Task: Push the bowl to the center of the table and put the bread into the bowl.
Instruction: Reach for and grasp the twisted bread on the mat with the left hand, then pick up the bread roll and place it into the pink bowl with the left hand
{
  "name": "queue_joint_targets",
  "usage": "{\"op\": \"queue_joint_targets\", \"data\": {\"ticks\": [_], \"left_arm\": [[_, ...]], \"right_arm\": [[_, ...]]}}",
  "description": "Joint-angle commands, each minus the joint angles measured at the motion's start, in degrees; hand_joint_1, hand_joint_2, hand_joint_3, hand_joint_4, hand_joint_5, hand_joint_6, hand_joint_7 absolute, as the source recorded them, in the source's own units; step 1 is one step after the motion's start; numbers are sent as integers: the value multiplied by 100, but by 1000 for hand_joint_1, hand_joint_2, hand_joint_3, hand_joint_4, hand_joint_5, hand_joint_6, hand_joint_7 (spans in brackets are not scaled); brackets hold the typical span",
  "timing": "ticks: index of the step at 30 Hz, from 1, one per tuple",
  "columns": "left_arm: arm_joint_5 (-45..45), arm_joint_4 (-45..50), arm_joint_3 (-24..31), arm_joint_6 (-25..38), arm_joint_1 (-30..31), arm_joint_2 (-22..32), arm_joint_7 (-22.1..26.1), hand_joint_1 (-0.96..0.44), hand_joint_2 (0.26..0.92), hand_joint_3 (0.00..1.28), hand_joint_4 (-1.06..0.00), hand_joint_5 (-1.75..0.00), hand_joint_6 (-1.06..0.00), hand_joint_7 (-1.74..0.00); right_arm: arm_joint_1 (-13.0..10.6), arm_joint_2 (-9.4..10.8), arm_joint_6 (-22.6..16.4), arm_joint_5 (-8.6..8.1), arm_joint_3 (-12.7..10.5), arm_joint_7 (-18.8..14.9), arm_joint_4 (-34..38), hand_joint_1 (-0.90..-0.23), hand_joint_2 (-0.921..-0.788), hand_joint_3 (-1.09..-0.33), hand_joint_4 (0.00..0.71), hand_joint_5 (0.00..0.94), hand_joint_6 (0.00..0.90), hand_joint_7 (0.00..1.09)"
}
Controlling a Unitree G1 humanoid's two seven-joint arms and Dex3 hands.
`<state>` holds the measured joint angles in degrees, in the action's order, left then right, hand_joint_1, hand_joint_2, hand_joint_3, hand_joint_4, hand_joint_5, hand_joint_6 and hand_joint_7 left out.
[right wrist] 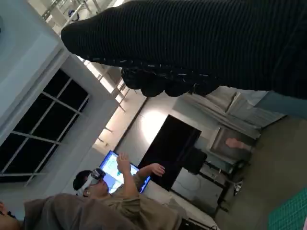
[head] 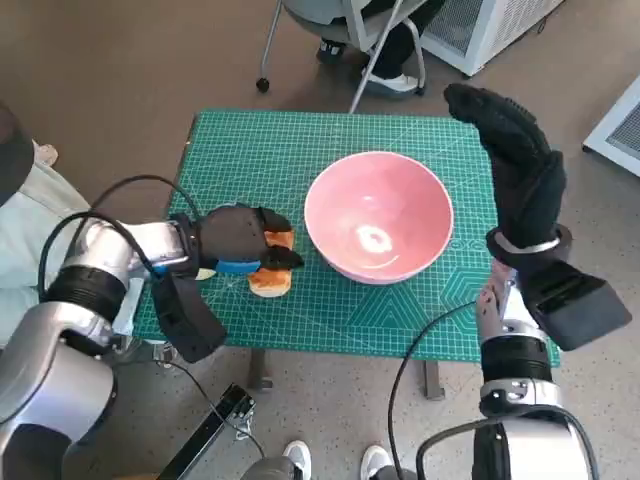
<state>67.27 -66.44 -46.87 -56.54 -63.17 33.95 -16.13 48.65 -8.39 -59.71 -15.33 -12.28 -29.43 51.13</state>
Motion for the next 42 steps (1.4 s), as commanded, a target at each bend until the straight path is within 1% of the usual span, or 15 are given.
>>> {"op": "queue_joint_targets", "data": {"ticks": [1, 6, 10, 11, 12, 14, 15, 16, 17, 20, 22, 27, 35, 42], "left_arm": [[67, -138, -209, 62, 27, -95, -44, 31, 916, 9, -558, -13, -595, -53], [0, -296, -314, 150, 129, -229, 49, 54, 920, 20, -577, -17, -616, -56], [-165, -435, -299, 140, 195, -320, 173, 69, 921, 67, -632, -37, -666, -74], [-210, -465, -287, 128, 206, -335, 202, 67, 921, 83, -673, -39, -699, -85], [-256, -496, -279, 141, 221, -355, 229, 66, 921, 89, -688, -40, -711, -88], [-357, -542, -253, 159, 236, -374, 301, 56, 921, 109, -773, -65, -792, -124], [-407, -560, -237, 161, 238, -377, 340, 45, 921, 108, -741, -271, -760, -356], [-476, -577, -205, 164, 235, -365, 376, 29, 921, 132, -666, -601, -684, -721], [-529, -587, -188, 167, 233, -356, 402, 19, 921, 132, -634, -793, -657, -936], [-713, -593, -103, 158, 208, -279, 460, 6, 920, 113, -619, -1007, -642, -1169], [-812, -574, -54, 162, 182, -219, 466, 3, 920, 98, -621, -1054, -656, -1205], [-1136, -555, 186, 102, 116, -44, 584, 0, 920, 74, -631, -1101, -683, -1210], [-1910, -474, 883, -46, -115, 377, 1183, 0, 920, 67, -637, -1125, -686, -1196], [-2791, -220, 1714, -99, -351, 694, 1772, 0, 920, 63, -640, -1122, -691, -1192]], "right_arm": [[-139, -11, -28, 74, 29, 59, 72, -596, -921, -717, 352, 4, 47, 783], [-171, -7, -57, 66, 34, 63, 81, -594, -921, -720, 350, 3, 46, 786], [-191, -17, -83, 69, 34, 73, 102, -594, -921, -722, 347, 1, 45, 789], [-193, -21, -87, 70, 34, 77, 110, -595, -921, -723, 346, 1, 45, 791], [-199, -27, -97, 74, 34, 82, 112, -595, -921, -724, 346, 1, 45, 792], [-208, -38, -114, 83, 35, 91, 118, -596, -921, -725, 345, 0, 43, 796], [-211, -42, -120, 87, 35, 96, 120, -597, -921, -725, 344, 0, 42, 796], [-210, -51, -124, 89, 32, 99, 129, -599, -921, -726, 344, 0, 40, 798], [-209, -58, -127, 89, 30, 101, 135, -600, -921, -726, 343, 0, 39, 799], [-191, -79, -112, 48, 16, 74, 174, -599, -921, -729, 343, 0, 36, 801], [-186, -80, -105, 18, 11, 55, 178, -598, -921, -730, 342, 0, 33, 802], [-185, -65, -94, -30, 8, 26, 162, -605, -921, -730, 340, 0, 27, 805], [-153, -61, -110, -67, -8, -8, 216, -605, -921, -727, 339, 0, 22, 804], [-116, -88, -88, -106, -27, -51, 248, -606, -921, -727, 340, 0, 21, 801]]}}
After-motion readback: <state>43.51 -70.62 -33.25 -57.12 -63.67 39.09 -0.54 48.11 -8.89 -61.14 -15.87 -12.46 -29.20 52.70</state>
